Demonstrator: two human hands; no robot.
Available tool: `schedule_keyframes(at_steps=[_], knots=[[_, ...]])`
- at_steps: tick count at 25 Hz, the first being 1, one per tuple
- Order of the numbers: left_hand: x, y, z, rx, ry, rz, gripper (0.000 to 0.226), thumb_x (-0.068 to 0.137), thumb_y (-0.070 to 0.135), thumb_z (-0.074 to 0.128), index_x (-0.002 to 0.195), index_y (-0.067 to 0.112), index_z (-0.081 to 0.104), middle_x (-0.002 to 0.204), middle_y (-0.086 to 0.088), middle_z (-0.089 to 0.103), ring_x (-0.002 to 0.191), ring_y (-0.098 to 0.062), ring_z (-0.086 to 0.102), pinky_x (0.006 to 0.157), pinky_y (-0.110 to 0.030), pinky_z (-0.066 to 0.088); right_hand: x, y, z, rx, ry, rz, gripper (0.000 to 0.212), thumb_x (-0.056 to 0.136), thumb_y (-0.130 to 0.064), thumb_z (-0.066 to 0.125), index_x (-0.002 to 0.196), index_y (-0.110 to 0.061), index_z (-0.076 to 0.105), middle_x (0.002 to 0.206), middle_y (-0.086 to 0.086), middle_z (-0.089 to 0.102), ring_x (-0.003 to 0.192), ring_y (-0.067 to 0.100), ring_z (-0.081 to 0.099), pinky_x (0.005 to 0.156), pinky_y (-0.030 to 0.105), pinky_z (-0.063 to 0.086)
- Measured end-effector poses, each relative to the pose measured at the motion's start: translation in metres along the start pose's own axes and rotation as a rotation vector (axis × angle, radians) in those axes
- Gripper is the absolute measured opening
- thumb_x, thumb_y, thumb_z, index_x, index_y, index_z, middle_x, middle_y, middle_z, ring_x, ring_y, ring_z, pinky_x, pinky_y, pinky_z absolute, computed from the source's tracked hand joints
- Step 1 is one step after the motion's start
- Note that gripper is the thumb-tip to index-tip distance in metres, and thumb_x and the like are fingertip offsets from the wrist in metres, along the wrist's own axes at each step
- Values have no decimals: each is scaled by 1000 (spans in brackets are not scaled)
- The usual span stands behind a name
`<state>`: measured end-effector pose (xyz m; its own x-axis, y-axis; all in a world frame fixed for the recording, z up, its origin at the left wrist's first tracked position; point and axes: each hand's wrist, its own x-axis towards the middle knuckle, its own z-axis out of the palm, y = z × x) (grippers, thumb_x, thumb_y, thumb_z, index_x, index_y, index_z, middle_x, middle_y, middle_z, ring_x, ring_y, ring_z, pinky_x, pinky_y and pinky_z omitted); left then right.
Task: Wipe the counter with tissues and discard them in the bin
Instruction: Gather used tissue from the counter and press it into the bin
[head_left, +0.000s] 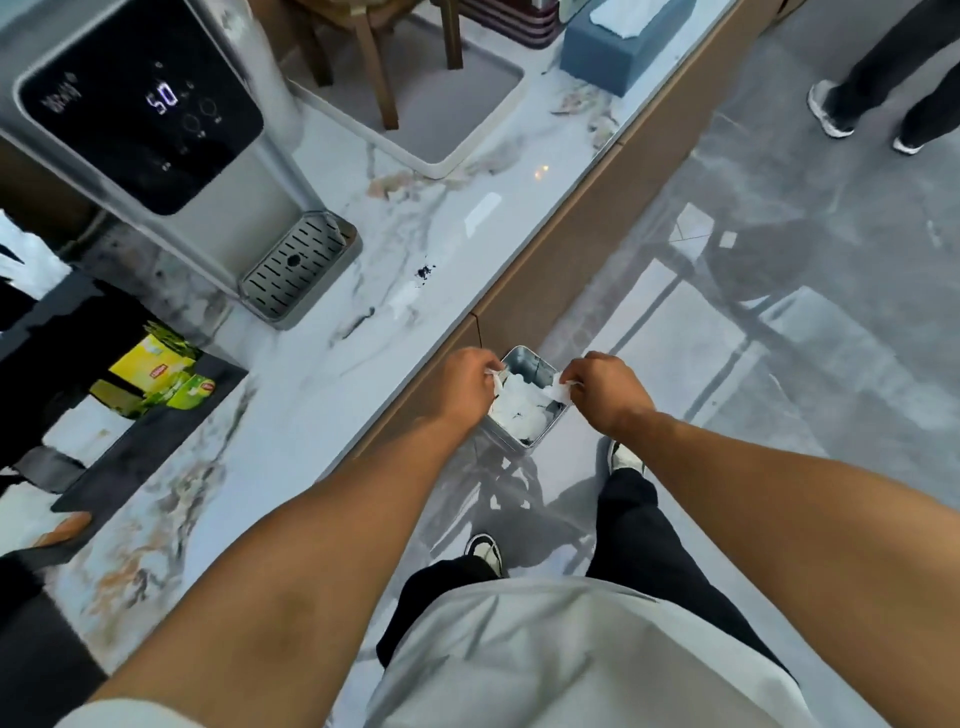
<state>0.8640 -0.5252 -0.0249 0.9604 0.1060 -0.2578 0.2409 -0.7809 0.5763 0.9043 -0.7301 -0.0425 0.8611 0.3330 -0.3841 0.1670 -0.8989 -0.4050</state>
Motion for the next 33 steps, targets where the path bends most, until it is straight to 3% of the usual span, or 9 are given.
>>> schedule_keyframes(at_steps=[3, 6, 9, 12, 16, 22, 29, 33], knots=[[25, 18, 16, 19, 17, -107, 28, 87, 1, 57, 103, 15, 74, 112, -6, 72, 103, -25, 65, 87, -39, 53, 45, 21, -19, -1, -86, -91, 32, 87, -1, 54, 110, -14, 71, 115, 13, 65, 104, 33, 62, 86, 31, 49], [42, 42, 42, -16, 93, -291, 27, 88, 2, 58, 105, 15, 74, 114, -6, 72, 104, -25, 65, 89, -36, 52, 83, 46, -41, -42, -199, -177, 31, 89, -4, 54, 110, -17, 72, 118, 12, 66, 103, 31, 64, 79, 23, 44], [56, 58, 72, -87, 169, -423, 25, 87, -1, 60, 105, 10, 75, 113, -12, 69, 100, -28, 65, 84, -25, 45, 115, 71, -48, -69, -289, -255, 28, 89, -5, 57, 109, -16, 73, 116, 13, 68, 99, 30, 65, 82, 25, 46], [68, 64, 90, -118, 234, -515, 23, 88, 1, 62, 105, 11, 74, 113, -10, 64, 96, -25, 63, 83, -27, 45, 140, 85, -45, -98, -340, -294, 24, 90, -10, 60, 107, -17, 74, 111, 11, 71, 96, 28, 66, 84, 28, 50], [76, 42, 124, -130, 270, -628, 24, 86, 5, 64, 104, 16, 75, 111, -7, 61, 89, -23, 63, 80, -24, 47, 170, 96, -16, -145, -420, -323, 21, 89, -13, 60, 104, -19, 74, 109, 8, 74, 95, 26, 67, 79, 24, 47], [98, -12, 178, -174, 280, -690, 26, 82, 1, 66, 101, 14, 76, 104, -10, 64, 83, -26, 64, 75, -20, 41, 215, 101, 40, -112, -416, -303, 21, 88, -14, 59, 102, -19, 75, 108, 4, 74, 98, 23, 66, 86, 30, 53], [126, -78, 263, -294, 273, -751, 25, 80, 0, 64, 99, 12, 75, 105, -9, 62, 81, -25, 64, 75, -22, 45, 260, 131, 133, -142, -435, -263, 11, 86, -22, 64, 92, -24, 74, 99, 1, 74, 91, 22, 66, 79, 28, 51], [138, -111, 302, -296, 194, -738, 26, 80, -1, 63, 103, 9, 73, 109, -10, 60, 89, -27, 64, 80, -28, 51, 274, 149, 186, -162, -468, -246, 12, 84, -16, 63, 89, -22, 72, 96, 3, 72, 86, 23, 65, 69, 25, 42]])
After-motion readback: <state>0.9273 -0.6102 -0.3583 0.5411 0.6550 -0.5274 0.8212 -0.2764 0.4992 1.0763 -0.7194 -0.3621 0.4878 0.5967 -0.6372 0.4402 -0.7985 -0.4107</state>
